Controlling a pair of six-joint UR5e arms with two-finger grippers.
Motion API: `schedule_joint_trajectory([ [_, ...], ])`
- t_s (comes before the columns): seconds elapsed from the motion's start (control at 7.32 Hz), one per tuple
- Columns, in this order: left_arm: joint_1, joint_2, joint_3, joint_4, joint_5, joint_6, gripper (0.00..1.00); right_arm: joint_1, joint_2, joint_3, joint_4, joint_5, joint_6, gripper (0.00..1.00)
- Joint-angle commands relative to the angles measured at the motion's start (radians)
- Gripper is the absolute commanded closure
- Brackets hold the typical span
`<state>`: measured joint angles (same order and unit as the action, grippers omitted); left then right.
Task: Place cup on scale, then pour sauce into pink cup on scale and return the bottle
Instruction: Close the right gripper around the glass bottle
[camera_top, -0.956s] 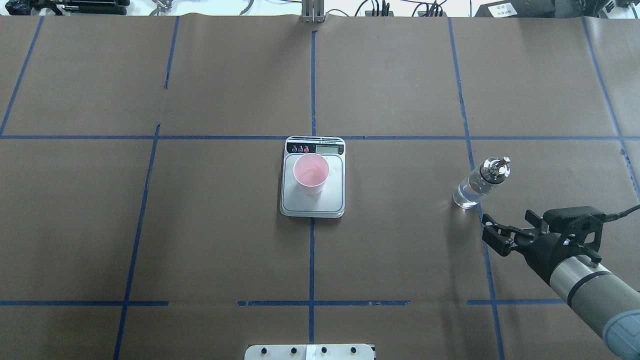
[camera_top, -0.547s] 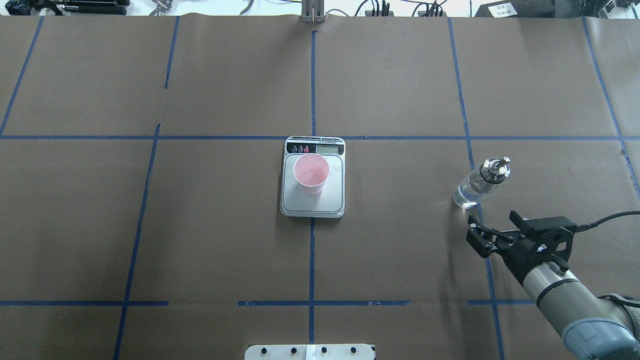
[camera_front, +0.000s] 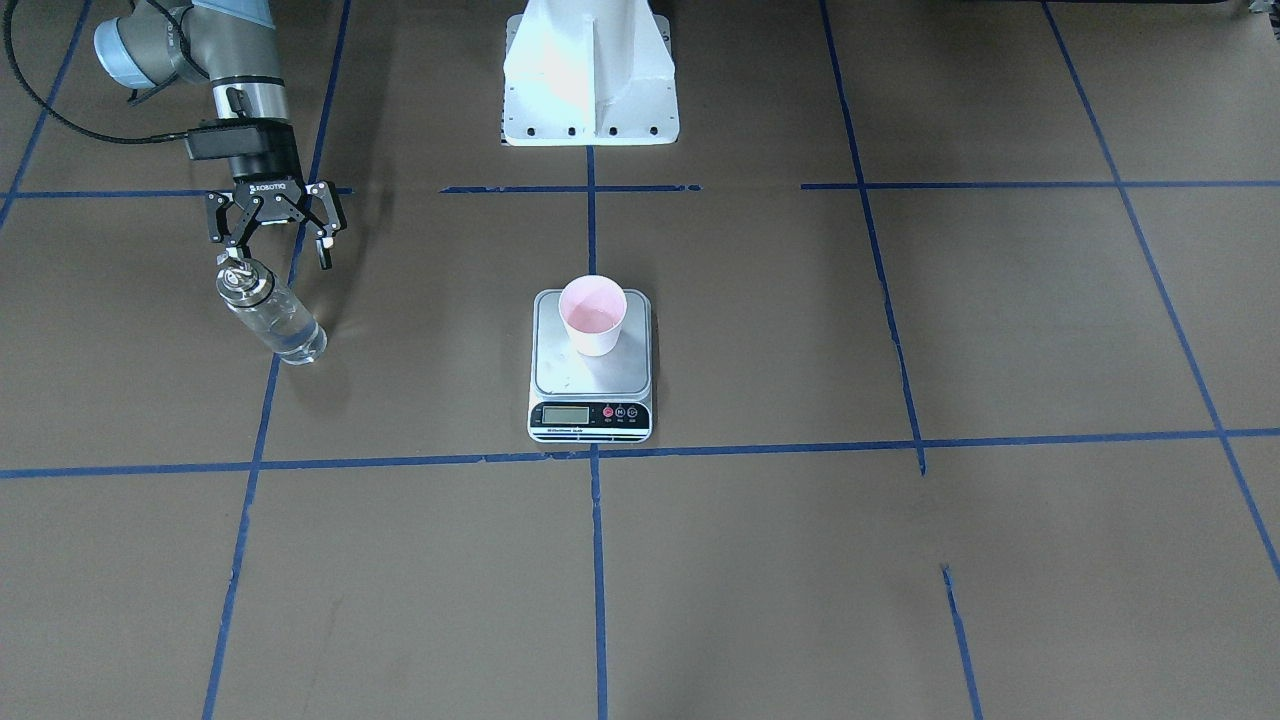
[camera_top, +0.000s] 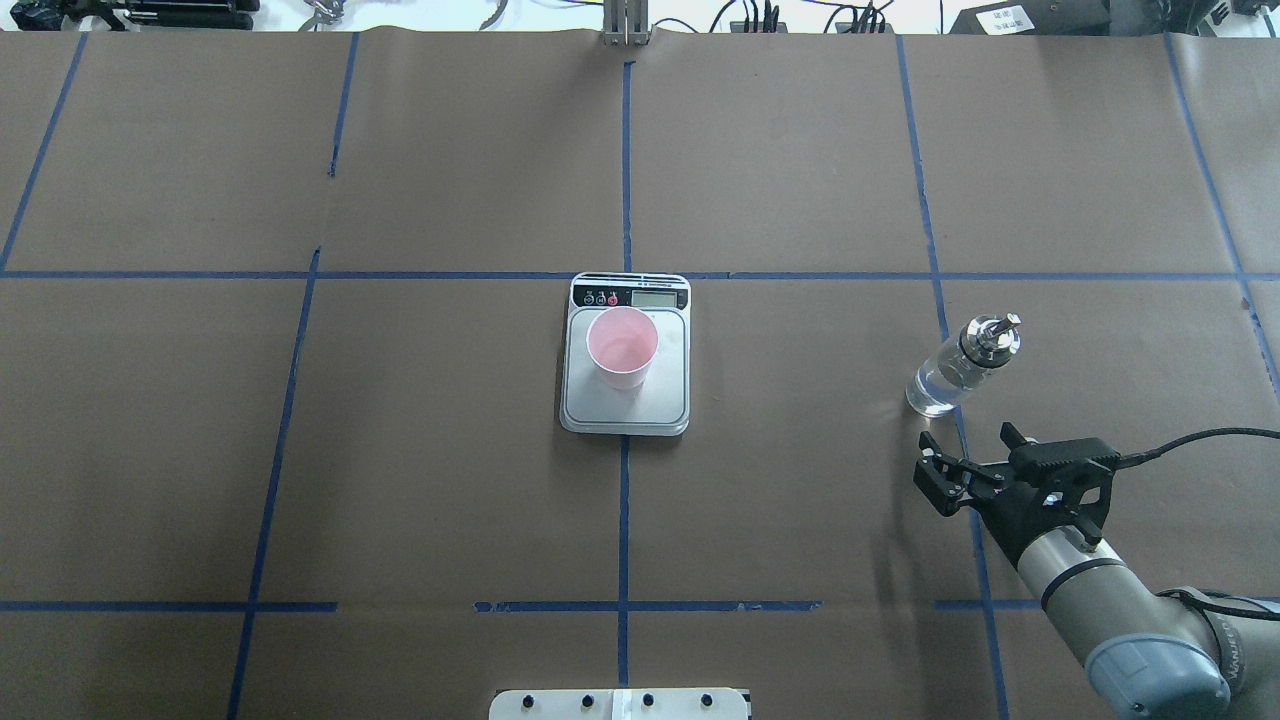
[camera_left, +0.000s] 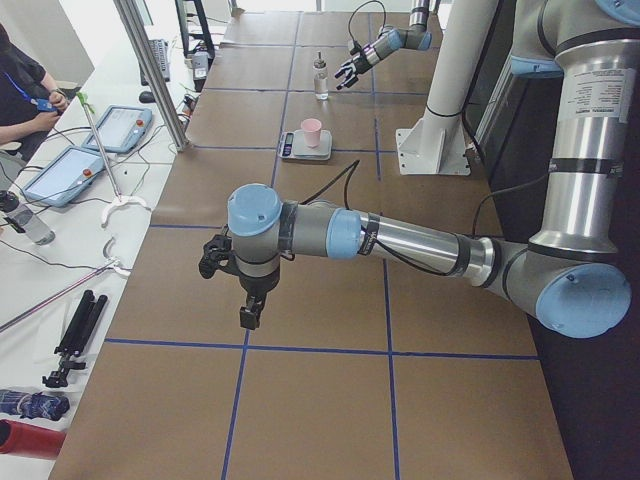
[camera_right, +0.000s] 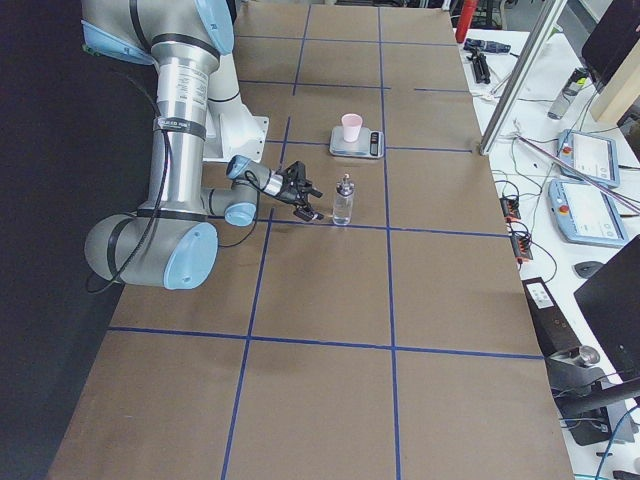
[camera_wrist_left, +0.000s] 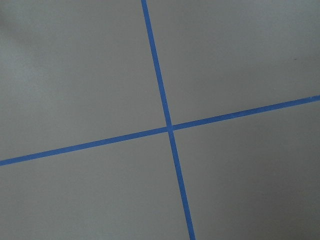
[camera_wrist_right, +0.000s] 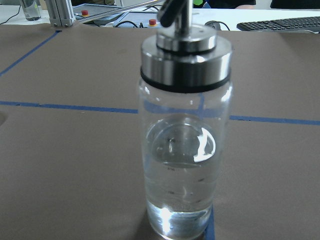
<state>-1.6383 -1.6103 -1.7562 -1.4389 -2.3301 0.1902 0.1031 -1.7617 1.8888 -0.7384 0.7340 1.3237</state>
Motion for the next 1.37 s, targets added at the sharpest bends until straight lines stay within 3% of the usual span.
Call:
schedule_joint_trajectory([
  [0.0, 0.0, 0.0, 0.0, -0.002, 0.0, 0.0, 0.0, 0.006, 0.019, -0.013, 0.001, -0.013, -0.039, 0.0],
  [1.23, 0.002, -0.002, 0.0, -0.005, -0.002, 0.0, 0.0, 0.115, 0.034, -0.033, 0.044, -0.002, -0.113, 0.0],
])
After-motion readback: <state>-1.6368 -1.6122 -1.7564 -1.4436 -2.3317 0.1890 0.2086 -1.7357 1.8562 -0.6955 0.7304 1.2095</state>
